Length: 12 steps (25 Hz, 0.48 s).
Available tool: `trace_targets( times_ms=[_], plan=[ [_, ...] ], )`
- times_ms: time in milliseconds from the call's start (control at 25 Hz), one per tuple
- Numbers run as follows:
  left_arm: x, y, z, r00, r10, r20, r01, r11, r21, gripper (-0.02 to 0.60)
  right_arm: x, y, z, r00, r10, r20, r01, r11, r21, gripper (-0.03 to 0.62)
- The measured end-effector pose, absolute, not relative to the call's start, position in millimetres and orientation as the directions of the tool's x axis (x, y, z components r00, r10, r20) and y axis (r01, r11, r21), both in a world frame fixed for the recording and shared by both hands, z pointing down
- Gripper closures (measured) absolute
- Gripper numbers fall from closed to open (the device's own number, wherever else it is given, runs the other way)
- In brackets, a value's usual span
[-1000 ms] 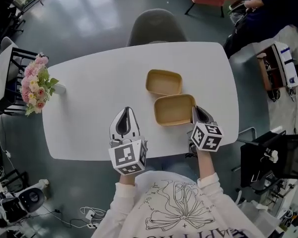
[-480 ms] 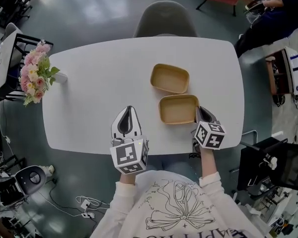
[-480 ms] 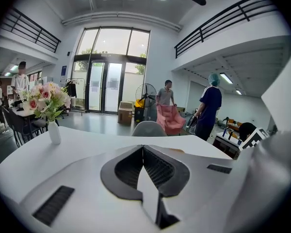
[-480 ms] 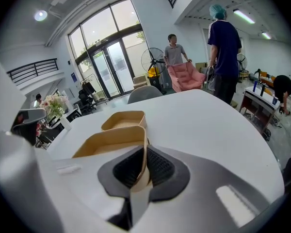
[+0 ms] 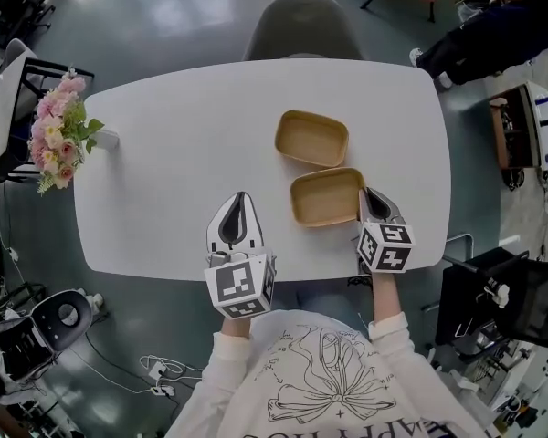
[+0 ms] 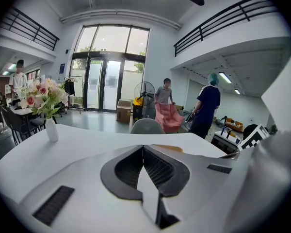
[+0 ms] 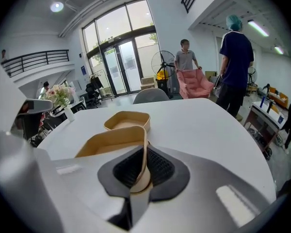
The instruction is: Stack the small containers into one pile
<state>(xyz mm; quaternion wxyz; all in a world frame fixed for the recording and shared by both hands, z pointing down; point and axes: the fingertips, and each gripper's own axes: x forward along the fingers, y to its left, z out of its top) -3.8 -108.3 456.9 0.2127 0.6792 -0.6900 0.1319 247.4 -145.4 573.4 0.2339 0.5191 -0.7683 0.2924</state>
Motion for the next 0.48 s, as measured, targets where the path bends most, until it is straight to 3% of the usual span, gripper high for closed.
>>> trace_targets(
  times_ms=[360, 480],
  plan=[
    [-4, -105, 456, 0.013, -0.880, 0.474, -0.993, 0.043, 0.108, 0.575, 251, -140, 594, -0.348, -0.629, 0.695, -0.937, 0.265, -0.228, 0.561],
    [-10, -106, 455, 0.007, -0.882, 0.470, -0.993, 0.049, 0.108, 0.575, 249, -142, 588, -0.363, -0.641, 0.676, -0.932, 0.250, -0.263, 0.459]
  ],
)
